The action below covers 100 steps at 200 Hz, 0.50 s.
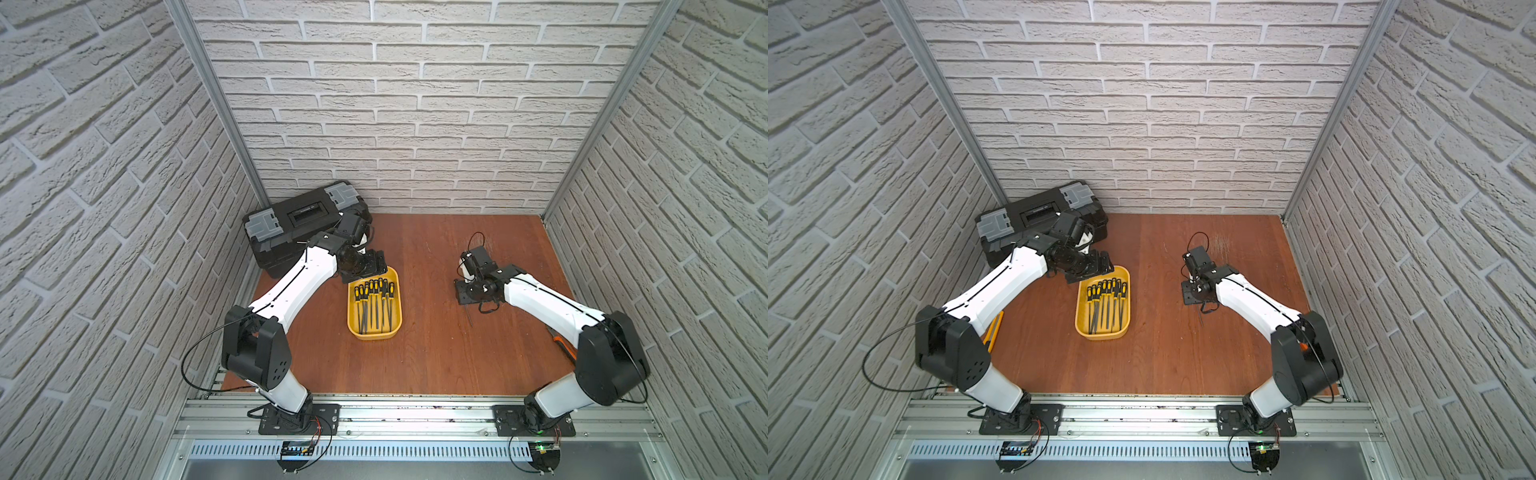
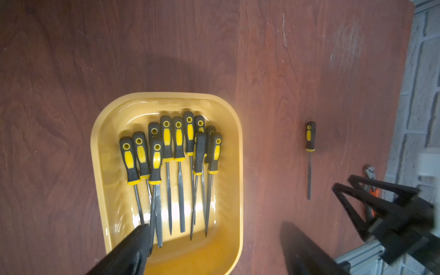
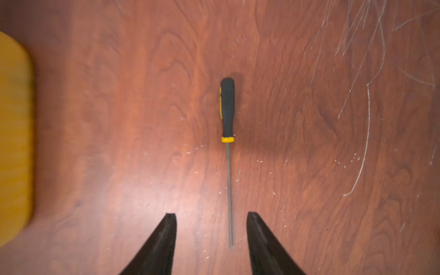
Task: Take the file tool out of the storage box
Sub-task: Pick up the file tool from the storage box.
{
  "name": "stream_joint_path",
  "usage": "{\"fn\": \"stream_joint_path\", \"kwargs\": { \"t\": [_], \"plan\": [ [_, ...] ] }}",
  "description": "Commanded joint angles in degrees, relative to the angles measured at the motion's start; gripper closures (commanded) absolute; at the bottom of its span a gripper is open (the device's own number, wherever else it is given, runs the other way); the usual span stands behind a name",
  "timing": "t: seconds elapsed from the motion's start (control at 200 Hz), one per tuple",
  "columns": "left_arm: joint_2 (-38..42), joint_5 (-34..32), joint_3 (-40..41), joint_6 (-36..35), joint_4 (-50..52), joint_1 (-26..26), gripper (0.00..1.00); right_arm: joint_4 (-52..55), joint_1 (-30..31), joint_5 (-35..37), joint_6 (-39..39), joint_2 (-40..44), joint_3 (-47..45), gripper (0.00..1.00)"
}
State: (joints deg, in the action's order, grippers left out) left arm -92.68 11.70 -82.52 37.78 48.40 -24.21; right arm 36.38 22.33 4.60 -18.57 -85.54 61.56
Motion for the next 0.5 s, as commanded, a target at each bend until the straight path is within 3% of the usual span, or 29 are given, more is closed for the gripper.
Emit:
{"fn": "stream_joint_path", "kwargs": {
  "t": [0.0,0.125,0.31,0.495],
  "plan": [
    [-1.7,-2.76,-2.18,-1.56,2.6,-1.13,0.11,0.36,-0.14,-5.37,0.24,5.49,-0.75,0.41],
    [-3.34,-3.59,-2.65,-1.83,2.56,-2.06,0.14,0.06,-0.18,-10.65,-0.22,10.14,-0.87,0.3],
    [-6.36,-4.3,-3.35,-2.09,2.22,-3.3,0.18,-0.7,-0.17,-20.64,-0.99,16.27,-1.66,0.01],
    [-9.56,-4.85,-3.59,-2.36,0.7,-4.52,0.23,0.14,-0.15,-27.75,-0.89,21.4,-1.78,0.0]
  ]
}}
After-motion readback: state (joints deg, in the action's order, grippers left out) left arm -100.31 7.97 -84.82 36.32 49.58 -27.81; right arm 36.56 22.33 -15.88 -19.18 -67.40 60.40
